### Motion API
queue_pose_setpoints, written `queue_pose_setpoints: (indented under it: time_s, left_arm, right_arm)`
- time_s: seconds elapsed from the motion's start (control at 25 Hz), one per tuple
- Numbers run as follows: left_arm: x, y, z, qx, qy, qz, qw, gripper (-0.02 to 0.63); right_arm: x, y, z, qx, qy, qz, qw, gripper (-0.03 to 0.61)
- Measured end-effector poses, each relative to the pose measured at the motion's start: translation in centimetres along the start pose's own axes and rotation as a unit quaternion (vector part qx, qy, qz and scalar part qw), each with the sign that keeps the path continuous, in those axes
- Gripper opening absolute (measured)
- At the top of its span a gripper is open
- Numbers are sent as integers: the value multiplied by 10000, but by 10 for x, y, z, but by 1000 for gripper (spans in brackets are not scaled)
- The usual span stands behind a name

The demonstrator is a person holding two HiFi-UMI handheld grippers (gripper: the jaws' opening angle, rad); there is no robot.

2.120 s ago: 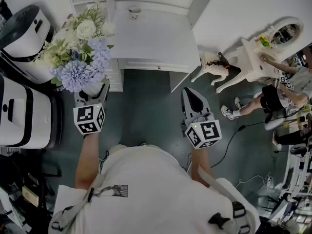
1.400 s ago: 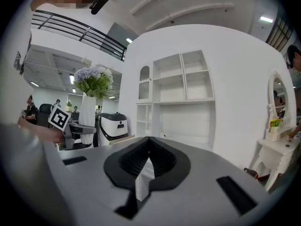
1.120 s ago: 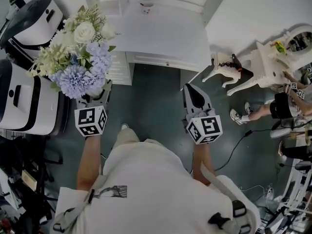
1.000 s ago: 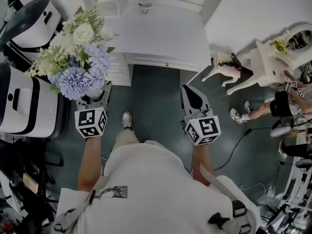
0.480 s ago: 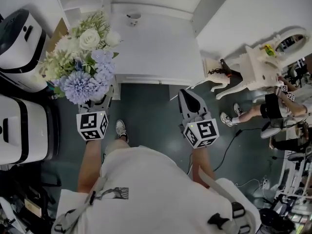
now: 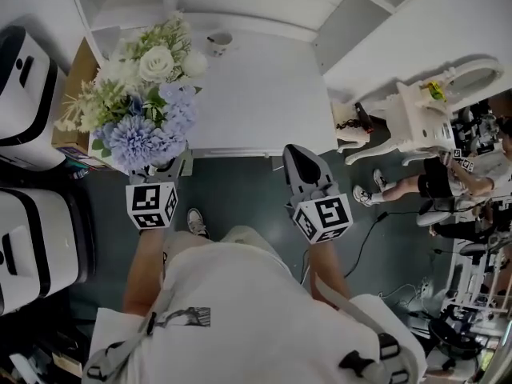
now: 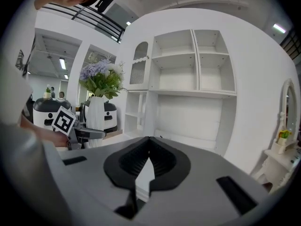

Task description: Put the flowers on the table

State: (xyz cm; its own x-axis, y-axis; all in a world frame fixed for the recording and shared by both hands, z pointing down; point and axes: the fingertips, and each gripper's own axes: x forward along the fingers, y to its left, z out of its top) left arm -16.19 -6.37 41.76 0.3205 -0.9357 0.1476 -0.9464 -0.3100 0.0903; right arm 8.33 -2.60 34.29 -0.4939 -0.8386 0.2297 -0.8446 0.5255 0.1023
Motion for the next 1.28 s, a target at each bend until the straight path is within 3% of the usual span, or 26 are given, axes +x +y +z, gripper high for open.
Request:
queue_pose_setpoints:
  time_s: [0.32,0.64,0.96,1.12,1.28]
  left_arm:
    - [39,24,-14,-107,178,-148,9997,369]
    - [73,8,-12,-39,293,-183,9994,370]
    - [129,-20,1,51,284,-16,9996,370]
    - [177,-47,-23,-4,426,-41,9991,370]
    - [194,-51,-32,10,524,-130,9985,370]
  right_arm:
    - [26,-8,-11,145,201,-267,9993,9]
    - [38,-40,-19,311,263,-227,9989,9]
    - [57,-117,-22,475,139,-208,9986,9]
    - [76,-166,-47,529,186,-143,9983,9]
    - [84,-175,-52,559,275,-132,9980,9]
